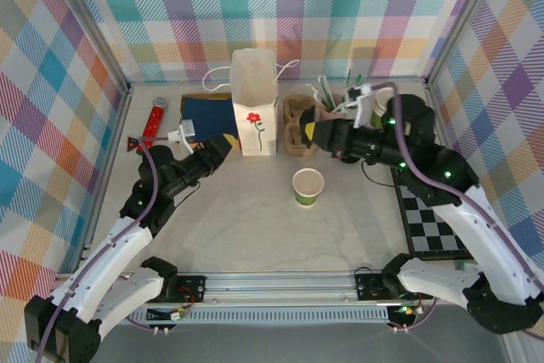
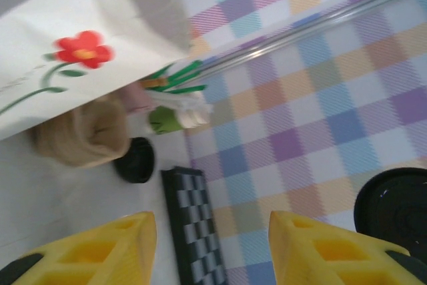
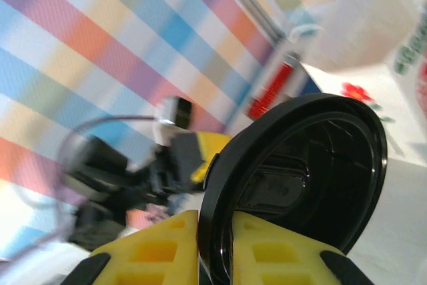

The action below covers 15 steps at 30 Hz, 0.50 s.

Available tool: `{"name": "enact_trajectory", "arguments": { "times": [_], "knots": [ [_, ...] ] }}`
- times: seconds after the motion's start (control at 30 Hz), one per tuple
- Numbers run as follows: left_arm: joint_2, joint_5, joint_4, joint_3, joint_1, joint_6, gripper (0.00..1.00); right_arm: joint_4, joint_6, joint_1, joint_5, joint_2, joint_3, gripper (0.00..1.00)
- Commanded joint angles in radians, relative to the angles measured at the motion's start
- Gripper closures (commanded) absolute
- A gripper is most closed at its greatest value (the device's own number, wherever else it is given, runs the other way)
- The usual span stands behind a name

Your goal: Pack the takeout coffee

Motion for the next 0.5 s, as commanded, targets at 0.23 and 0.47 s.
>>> {"name": "enact_trajectory", "arguments": {
  "times": [0.23,0.47],
  "knots": [
    [0.211,0.081,0.442,0.163,-0.13,-0.17,0.52,0.634,0.314,-0.058,-0.357,-0.02,-0.064,0.84],
    [0.309,0.049,0.689,0.177,-0.194,-0.289,0.53,0.841,0.435,-0.066,-0.383,-0.004,-0.112,0.84]
  ]
}}
